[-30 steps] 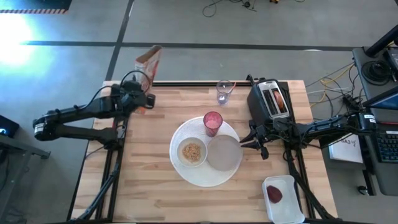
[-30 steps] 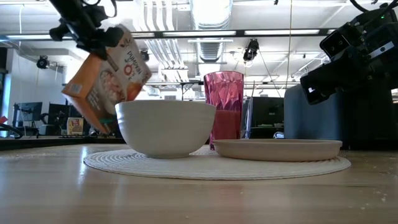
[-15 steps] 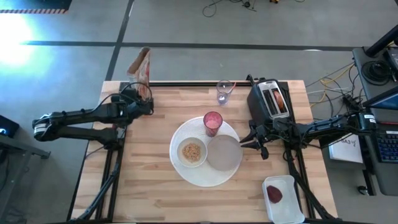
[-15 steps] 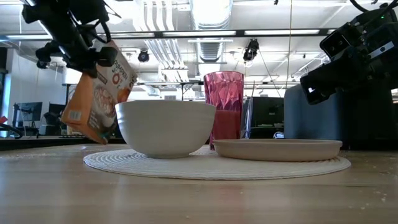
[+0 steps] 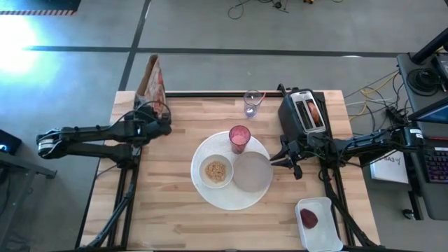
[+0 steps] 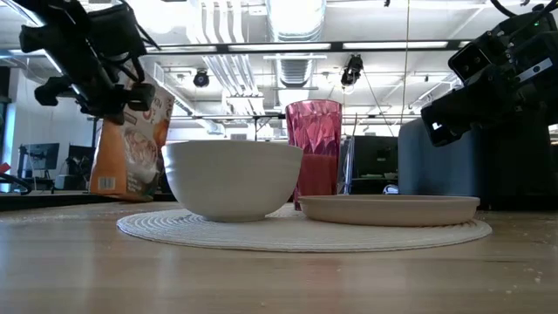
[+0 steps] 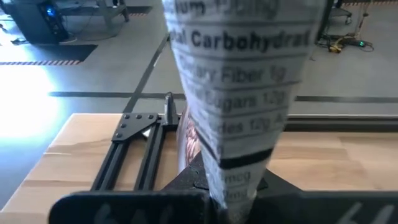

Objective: Arrange a breakfast setting
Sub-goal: Pour the cereal from the cereal box into the white bowl

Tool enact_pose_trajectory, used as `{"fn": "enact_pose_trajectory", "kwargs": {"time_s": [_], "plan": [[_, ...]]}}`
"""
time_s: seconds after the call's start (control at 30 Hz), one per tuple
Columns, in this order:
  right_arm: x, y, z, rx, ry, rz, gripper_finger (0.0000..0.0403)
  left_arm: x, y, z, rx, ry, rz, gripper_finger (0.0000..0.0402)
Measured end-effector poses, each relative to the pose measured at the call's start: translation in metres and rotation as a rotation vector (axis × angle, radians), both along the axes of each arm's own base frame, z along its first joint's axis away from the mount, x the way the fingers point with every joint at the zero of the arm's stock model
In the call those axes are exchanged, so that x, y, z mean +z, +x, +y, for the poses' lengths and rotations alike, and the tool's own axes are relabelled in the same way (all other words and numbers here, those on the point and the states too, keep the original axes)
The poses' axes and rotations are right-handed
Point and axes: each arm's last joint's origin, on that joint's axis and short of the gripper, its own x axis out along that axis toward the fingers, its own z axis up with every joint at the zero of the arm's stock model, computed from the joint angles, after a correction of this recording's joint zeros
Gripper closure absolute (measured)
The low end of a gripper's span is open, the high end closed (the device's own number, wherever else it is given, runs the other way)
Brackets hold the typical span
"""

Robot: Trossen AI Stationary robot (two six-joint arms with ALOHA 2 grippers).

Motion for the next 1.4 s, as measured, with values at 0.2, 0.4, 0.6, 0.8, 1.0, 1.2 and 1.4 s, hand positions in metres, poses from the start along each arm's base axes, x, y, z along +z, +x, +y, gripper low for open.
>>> {"fn": "enact_pose_trajectory", "kwargs": {"time_s": [0.2, 0.4, 0.6, 0.8, 1.0, 1.2, 1.4], "plan": [[0.0001, 0.0, 0.0, 0.0, 0.0, -0.001, 0.0321, -0.0048, -0.0075, -0.0014, 0.049, 0.015, 0.029, 0.0402], [0.0, 0.0, 0.0, 0.0, 0.0, 0.0, 0.0319, -0.0053, -0.0087, -0.0017, 0.056, 0.009, 0.023, 0.0402], [0.0, 0.0, 0.0, 0.0, 0.0, 0.0, 0.0328, -0.0065, -0.0081, -0.0022, 0.037, -0.038, 0.01, 0.0402], [0.0001, 0.0, 0.0, 0.0, 0.0, -0.001, 0.0327, -0.0069, -0.0075, -0.0025, 0.028, -0.063, -0.002, 0.0401], [0.0, 0.0, 0.0, 0.0, 0.0, 0.0, 0.0321, -0.0084, -0.0065, -0.0037, 0.001, -0.119, -0.017, 0.0365], [0.0, 0.0, 0.0001, 0.0, 0.0, 0.0, 0.0327, -0.0094, -0.0061, -0.0047, -0.02, -0.177, -0.041, 0.0314], [0.0001, 0.0, 0.0, 0.0, 0.0, 0.0, 0.033, -0.0089, -0.0077, -0.0068, -0.049, -0.253, -0.084, 0.0276]]}}
